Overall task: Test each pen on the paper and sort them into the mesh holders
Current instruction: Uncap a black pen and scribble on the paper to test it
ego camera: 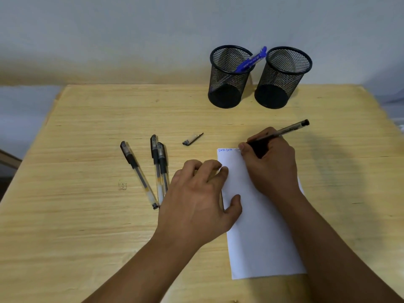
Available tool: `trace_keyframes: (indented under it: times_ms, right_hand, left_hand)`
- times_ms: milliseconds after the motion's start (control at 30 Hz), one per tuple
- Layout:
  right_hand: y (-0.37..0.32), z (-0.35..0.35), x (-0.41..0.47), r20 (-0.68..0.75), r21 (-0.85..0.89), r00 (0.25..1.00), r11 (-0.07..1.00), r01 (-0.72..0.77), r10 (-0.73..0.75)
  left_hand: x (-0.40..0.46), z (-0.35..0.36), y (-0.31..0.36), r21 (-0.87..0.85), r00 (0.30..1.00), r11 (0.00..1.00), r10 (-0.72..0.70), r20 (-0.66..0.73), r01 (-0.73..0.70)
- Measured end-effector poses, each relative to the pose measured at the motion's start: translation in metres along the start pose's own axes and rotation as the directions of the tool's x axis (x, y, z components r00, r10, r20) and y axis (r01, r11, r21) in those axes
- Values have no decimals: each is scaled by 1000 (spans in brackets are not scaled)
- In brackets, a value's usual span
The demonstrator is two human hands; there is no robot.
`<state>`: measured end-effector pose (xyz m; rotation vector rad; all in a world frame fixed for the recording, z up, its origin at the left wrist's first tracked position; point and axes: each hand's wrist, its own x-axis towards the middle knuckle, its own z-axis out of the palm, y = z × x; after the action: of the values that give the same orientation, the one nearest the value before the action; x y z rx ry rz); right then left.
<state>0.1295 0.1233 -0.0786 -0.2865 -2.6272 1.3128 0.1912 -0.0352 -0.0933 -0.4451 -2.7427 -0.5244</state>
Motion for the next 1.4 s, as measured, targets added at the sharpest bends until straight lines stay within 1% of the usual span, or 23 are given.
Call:
trace_keyframes:
  times_ms: [200, 367, 500, 633, 700, 767, 833, 900, 1000, 1100, 1167, 1267, 1333, 1400]
  right_hand:
    - [3, 1, 1, -6, 6, 1000, 1000, 0, 0]
    - [5, 2, 3, -23, 3, 999, 999, 39, -39]
    - [7, -2, 4, -44, 70, 999, 997, 28, -24]
    - [6, -4, 4, -32, 120, 999, 992, 34, -30]
    - [5, -5, 6, -20, 166, 1000, 986, 10, -7]
    - [4, -8, 8, 9, 244, 999, 969, -43, 42]
    - [3, -13, 8, 34, 316, 998, 946, -67, 60]
    - [1, -16, 5, 37, 373, 998, 925, -65, 55]
    - [-1, -20, -1, 8, 412, 999, 910, -45, 46]
    - [-2, -27, -7, 2, 520, 999, 854, -33, 38]
    - [-2, -33, -12, -24, 541, 999, 841, -11, 29]
    - [1, -40, -19, -57, 574, 998, 819, 9, 29]
    - [4, -46, -22, -61, 600, 997, 800, 4, 40]
    - [8, -51, -26, -65, 621, 996, 784, -4, 57]
  left_hand:
    - [1, 0, 0, 5, 1000, 1000, -4, 7, 4]
    - [1, 0, 1, 13, 1000, 1000, -1, 4, 1]
    - [2, -3, 2, 37, 999, 999, -4, 53, 2]
    - [2, -4, 2, 66, 996, 998, 9, 84, -15]
    - [3, -6, 4, 100, 993, 995, 1, 116, -13]
    - [5, -9, 6, 149, 988, 989, -24, 155, 1]
    - [5, -13, 10, 200, 982, 980, -37, 188, -1]
    - [6, -19, 13, 243, 975, 970, -27, 220, -28]
    - [8, -27, 16, 290, 965, 954, -11, 262, -68]
    - [12, -31, 17, 306, 951, 948, -7, 310, -93]
    - [15, -33, 17, 299, 944, 950, -18, 328, -86]
    - [19, -35, 15, 220, 950, 975, -31, 311, -41]
    - [24, -36, 11, 144, 960, 990, -47, 277, 7]
    - [31, -36, 2, 57, 965, 995, -99, 243, 87]
